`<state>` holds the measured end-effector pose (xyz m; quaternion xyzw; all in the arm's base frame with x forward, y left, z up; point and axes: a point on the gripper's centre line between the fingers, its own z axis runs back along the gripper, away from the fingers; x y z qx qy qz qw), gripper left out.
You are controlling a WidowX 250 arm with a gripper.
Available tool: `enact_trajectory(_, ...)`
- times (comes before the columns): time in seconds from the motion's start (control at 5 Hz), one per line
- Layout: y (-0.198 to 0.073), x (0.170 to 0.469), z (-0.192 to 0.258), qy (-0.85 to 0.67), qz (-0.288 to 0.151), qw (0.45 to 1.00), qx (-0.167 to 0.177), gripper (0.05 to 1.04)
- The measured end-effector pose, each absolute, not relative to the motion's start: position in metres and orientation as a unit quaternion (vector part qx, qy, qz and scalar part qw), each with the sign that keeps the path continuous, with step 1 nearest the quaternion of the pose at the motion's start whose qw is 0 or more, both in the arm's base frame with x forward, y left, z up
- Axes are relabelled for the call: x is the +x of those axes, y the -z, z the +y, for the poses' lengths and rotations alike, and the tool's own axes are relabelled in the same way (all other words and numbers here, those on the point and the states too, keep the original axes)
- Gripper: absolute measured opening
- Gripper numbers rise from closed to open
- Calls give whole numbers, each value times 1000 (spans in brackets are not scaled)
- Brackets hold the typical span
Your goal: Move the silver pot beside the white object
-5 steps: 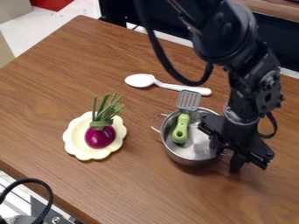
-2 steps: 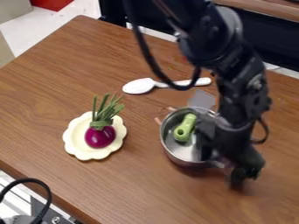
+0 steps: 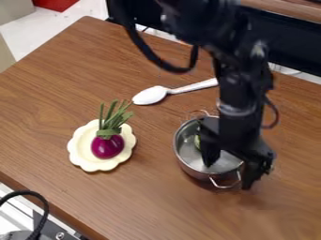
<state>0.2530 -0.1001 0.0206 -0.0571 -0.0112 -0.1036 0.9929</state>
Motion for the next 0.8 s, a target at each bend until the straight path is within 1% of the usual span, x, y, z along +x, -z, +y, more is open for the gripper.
enact_trajectory(0.2, -24, 257, -100, 112, -11, 992, -60, 996)
enact_trajectory(0.4, -25, 260, -99, 107, -21, 992, -59, 996)
enact_trajectory(0.6, -37, 266, -90, 98, -45, 993, -47, 996)
enact_trajectory(0.8, -50, 276, -68, 76, -83, 994, -17, 996)
